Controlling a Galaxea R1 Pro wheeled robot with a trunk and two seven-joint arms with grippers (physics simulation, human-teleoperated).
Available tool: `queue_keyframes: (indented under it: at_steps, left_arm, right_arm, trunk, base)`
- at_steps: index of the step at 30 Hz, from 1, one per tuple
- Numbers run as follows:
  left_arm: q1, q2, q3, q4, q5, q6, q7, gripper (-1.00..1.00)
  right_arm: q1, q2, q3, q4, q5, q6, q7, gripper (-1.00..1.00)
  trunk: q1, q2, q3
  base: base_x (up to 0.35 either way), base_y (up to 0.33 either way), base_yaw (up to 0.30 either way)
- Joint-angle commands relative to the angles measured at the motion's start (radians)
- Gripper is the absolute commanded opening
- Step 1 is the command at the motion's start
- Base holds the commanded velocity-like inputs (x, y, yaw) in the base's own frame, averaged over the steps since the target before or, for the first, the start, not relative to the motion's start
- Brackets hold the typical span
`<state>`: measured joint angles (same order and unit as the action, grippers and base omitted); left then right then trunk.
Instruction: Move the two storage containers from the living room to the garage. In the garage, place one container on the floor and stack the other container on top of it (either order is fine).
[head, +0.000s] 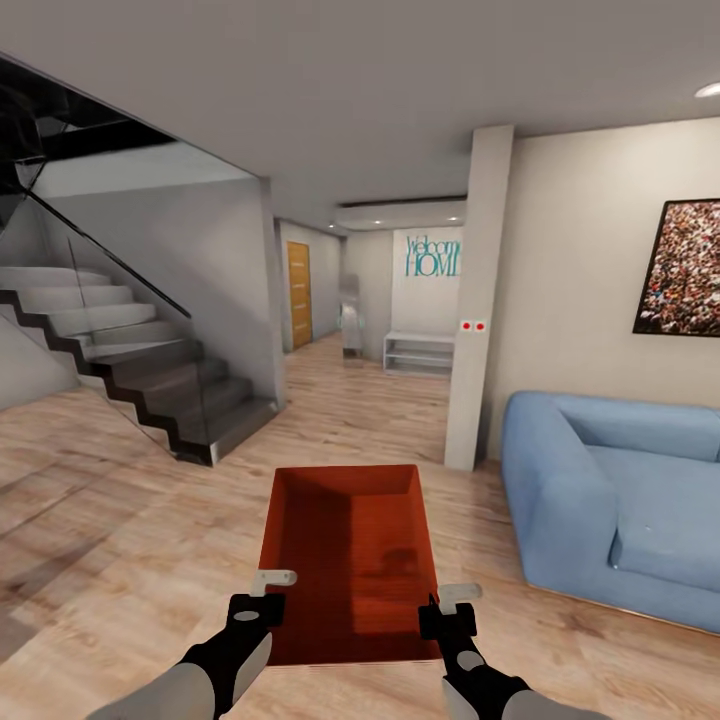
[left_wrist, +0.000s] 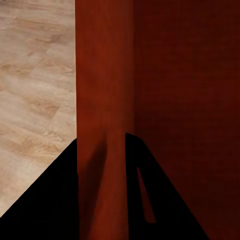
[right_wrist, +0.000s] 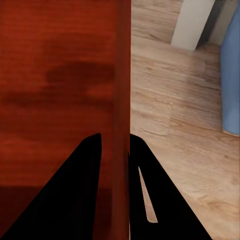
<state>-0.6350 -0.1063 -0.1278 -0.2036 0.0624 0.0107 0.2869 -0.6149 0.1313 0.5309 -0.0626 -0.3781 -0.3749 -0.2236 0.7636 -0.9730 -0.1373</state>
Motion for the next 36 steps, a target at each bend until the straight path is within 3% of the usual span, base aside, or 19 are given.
queue_keyframes:
  at_steps: [1, 36]
  left_arm:
    - [-0.002, -0.004, 0.028, -0.008, 0.054, 0.002, -0.011, -1.0]
    - [-0.002, -0.003, 0.028, -0.008, 0.054, 0.002, -0.011, -1.0]
  right_arm:
    - [0.0, 0.001, 0.012, 0.0, 0.007, 0.004, 0.01, -1.0]
    - [0.0, -0.001, 0.012, 0.0, 0.006, 0.004, 0.01, -1.0]
  trunk:
    - [0.001, -0.001, -0.001]
    - [0.001, -0.001, -0.001]
  base:
    - [0.321, 0.0, 0.0]
    - [0.321, 0.0, 0.0]
